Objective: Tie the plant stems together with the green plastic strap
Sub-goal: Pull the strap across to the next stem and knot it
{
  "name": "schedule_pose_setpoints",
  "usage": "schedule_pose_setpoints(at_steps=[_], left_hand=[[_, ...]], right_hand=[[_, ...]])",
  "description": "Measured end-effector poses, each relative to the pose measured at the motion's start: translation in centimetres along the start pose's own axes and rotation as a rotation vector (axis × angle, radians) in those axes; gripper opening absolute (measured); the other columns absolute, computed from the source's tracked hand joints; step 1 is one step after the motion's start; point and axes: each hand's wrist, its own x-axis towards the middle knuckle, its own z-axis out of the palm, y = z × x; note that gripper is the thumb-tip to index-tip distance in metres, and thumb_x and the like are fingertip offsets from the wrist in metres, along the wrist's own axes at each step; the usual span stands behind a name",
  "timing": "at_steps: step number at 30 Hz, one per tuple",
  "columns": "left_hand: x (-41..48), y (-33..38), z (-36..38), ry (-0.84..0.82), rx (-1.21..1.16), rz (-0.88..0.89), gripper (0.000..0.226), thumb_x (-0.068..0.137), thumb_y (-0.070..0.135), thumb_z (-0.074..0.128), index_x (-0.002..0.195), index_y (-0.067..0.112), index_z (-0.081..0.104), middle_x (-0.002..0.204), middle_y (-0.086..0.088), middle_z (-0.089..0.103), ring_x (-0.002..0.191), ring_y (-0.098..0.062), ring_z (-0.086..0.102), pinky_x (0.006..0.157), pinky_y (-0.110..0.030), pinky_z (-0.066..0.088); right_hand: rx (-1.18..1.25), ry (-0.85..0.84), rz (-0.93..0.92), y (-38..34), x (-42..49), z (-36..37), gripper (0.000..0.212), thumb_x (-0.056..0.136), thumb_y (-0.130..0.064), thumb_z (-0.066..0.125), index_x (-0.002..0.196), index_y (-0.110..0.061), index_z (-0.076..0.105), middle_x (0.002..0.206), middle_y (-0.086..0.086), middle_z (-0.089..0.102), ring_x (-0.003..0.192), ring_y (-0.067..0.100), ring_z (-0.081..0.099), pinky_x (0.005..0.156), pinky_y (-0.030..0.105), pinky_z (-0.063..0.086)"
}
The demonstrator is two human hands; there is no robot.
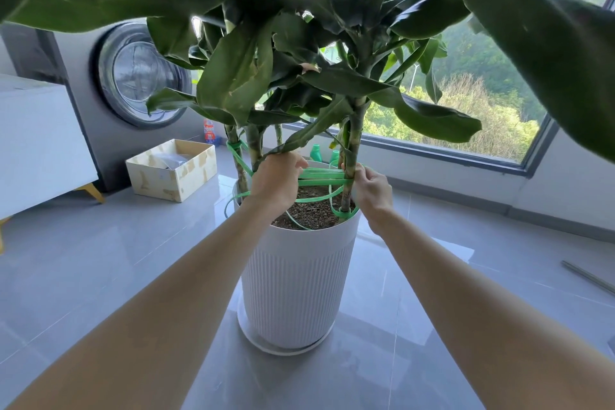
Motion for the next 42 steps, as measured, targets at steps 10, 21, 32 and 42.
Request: schedule_pose_setpoints(at_steps=[10,21,32,42], left_hand=[[-0.6,-0.5,-0.2,-0.011,0.136,0.016,0.034,0.097,0.006,0.046,0.120,0.023,0.063,0.120,-0.005,0.065,0.085,-0.026,0.068,0.082,-0.042,0.055],[-0.9,-0.9,-1.0,0.017,0.115,0.006,0.027,0.098,0.016,0.048,0.118,0.024,0.064,0.117,-0.002,0.067,0.081,-0.025,0.069,0.077,-0.041,0.057],[-1.1,-0.6,-1.2,0.028,0.123,0.010,0.025,0.096,0.017,0.052,0.117,0.019,0.066,0.114,-0.003,0.068,0.084,-0.021,0.067,0.078,-0.036,0.055],[-1.4,-0.3,-1.5,0.008,0.105,-0.002,0.026,0.096,0.016,0.052,0.118,0.018,0.066,0.116,-0.003,0.067,0.082,-0.023,0.068,0.079,-0.038,0.056]], right_hand=[[0.761,-0.024,0.505,-1.4,0.5,-0.3,0.027,0.081,-0.005,0.072,0.108,-0.013,0.070,0.093,0.002,0.067,0.080,0.013,0.060,0.054,0.018,0.043],[1.022,0.222,0.464,-0.8,0.2,1.1,0.042,0.079,0.012,0.067,0.070,-0.015,0.036,0.073,0.011,0.061,0.068,0.020,0.061,0.061,0.027,0.055],[1.082,0.239,0.466,-0.2,0.1,1.1,0.043,0.077,0.009,0.071,0.066,-0.016,0.037,0.046,-0.001,0.060,0.063,0.016,0.060,0.063,0.028,0.054],[1.129,0.200,0.429,-0.1,-0.2,0.8,0.041,0.080,0.010,0.067,0.068,-0.014,0.036,0.079,0.012,0.060,0.069,0.022,0.065,0.087,0.045,0.052]])
